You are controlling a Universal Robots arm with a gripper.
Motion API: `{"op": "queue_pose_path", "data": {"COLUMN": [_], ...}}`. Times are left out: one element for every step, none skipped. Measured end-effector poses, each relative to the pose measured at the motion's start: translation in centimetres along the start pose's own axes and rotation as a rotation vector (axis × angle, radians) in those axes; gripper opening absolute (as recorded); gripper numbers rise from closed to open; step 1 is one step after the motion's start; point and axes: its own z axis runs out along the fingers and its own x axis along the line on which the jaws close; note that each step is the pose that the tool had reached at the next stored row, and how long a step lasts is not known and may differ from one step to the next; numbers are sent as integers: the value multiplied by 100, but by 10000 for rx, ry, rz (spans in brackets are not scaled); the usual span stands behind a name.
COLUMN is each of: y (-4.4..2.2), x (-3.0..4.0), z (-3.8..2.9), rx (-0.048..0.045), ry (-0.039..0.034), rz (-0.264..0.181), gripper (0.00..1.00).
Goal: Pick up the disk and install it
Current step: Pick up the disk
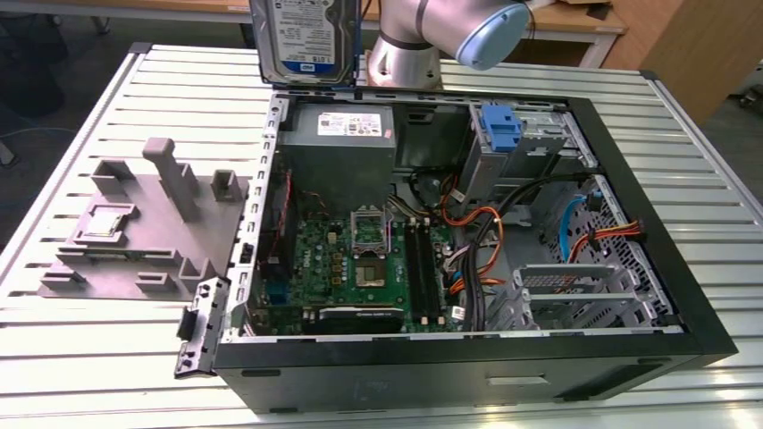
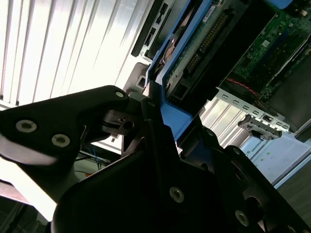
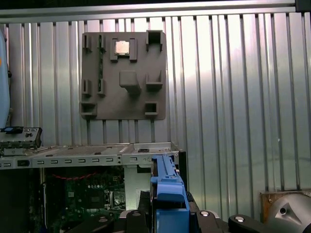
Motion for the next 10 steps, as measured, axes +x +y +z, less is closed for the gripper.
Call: {"op": "queue_pose_path", "data": {"y": [-2, -4, -6, -8, -10, -12, -14, -16, -18, -21], "x": [0, 0, 0, 0, -1, -1, -1, -1, -1, -1], "z": [0, 0, 0, 0, 0, 0, 0, 0, -1, -1], "rx": [0, 0, 0, 0, 0, 0, 0, 0, -1, 0], "ry": [0, 1, 1, 0, 1, 1, 1, 0, 1, 1], "rz": [0, 0, 0, 0, 0, 0, 0, 0, 0, 0], "gripper": [36, 36, 36, 36, 36, 36, 36, 36, 36, 36]}}
